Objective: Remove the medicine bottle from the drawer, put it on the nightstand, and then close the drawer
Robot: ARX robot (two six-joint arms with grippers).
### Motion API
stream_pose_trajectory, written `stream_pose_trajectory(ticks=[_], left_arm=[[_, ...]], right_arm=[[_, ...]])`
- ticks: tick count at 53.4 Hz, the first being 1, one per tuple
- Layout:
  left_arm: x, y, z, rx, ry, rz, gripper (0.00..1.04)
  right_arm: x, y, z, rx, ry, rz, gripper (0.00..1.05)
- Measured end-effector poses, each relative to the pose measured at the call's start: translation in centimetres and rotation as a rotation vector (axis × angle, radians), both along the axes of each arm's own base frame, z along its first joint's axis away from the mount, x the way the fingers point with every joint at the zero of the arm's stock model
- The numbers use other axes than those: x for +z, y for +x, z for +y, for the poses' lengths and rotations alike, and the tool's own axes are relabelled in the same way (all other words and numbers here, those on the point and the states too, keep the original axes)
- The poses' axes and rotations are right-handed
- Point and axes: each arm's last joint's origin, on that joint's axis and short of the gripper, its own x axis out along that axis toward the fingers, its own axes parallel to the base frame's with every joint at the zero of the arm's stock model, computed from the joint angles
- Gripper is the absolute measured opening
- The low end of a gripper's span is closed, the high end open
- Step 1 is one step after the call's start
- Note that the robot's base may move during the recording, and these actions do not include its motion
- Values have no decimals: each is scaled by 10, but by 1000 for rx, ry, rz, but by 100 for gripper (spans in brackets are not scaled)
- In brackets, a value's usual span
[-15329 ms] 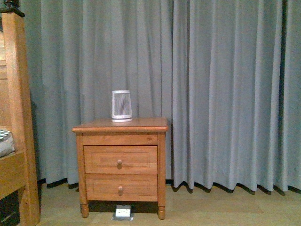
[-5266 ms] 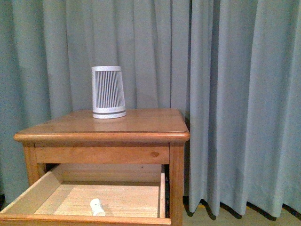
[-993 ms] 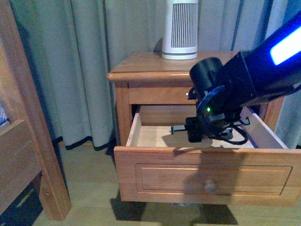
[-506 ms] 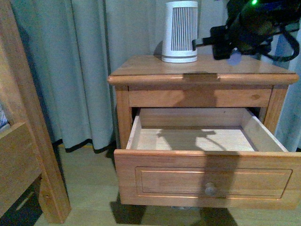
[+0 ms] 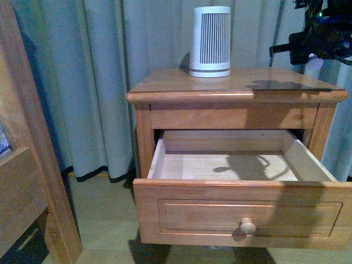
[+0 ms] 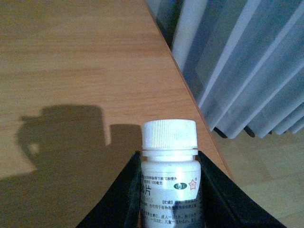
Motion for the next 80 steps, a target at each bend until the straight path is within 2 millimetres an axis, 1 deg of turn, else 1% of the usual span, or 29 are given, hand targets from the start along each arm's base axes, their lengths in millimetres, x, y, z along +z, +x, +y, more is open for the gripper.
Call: stream_pose_trajectory(ticks=[6,11,14,26,31,34,35,38,41,42,45,46,49,50,51,54,56,57,58,62,63,64,68,69,72,73,77,78,80], left_arm=[[0,0,0,0,0,0,98],[0,0,0,0,0,0,98],[0,0,0,0,0,0,98],[0,0,0,0,0,0,98],[0,0,0,0,0,0,98],[0,0,0,0,0,0,98],[0,0,0,0,0,0,98],[0,0,0,0,0,0,98],[0,0,0,0,0,0,98],[0,0,0,0,0,0,98],[0,0,0,0,0,0,98],[0,0,0,0,0,0,98],[0,0,0,0,0,0,98],[0,0,0,0,0,0,98],[0,0,0,0,0,0,98],[0,0,0,0,0,0,98],[0,0,0,0,0,0,98],[0,0,0,0,0,0,98],[0,0,0,0,0,0,98],[0,0,0,0,0,0,98],[0,0,0,0,0,0,98],[0,0,0,0,0,0,98],[0,0,0,0,0,0,98],[0,0,0,0,0,0,98],[0,0,0,0,0,0,98],[0,0,0,0,0,0,98],[0,0,0,0,0,0,98],[0,0,0,0,0,0,98],[0,0,0,0,0,0,98]], right_arm=[[-11,10,0,-15,10,6,30],[-15,14,1,-16,9,6,31],[-17,15,2,-11,10,5,42],[-15,17,4,12,20,-35,76],[-12,14,6,22,22,-60,89],[-6,9,7,37,14,-98,98],[-4,8,8,40,11,-107,99],[7,-1,8,52,-6,-160,98],[26,-18,8,70,-2,-220,98],[30,-22,8,70,-5,-229,98],[52,-47,8,72,-14,-294,98],[56,-52,7,72,-13,-303,98],[72,-82,5,68,-7,-345,98],[75,-93,4,67,-3,-359,98],[77,-98,4,67,-1,-365,98],[77,-130,0,72,22,-370,98],[72,-151,-1,72,42,-361,98],[70,-156,-2,72,47,-359,98],[65,-165,-2,73,56,-352,98],[38,-203,-2,77,86,-297,98],[34,-207,-2,78,90,-292,98],[26,-216,-2,79,93,-278,98],[-5,-249,5,93,106,-229,98],[-9,-253,7,97,109,-218,98],[-36,-272,15,117,120,-162,98],[-41,-275,16,122,122,-152,98],[-81,-290,28,151,121,-52,98],[-86,-291,29,155,119,-42,98],[-104,-297,35,160,97,-17,98]])
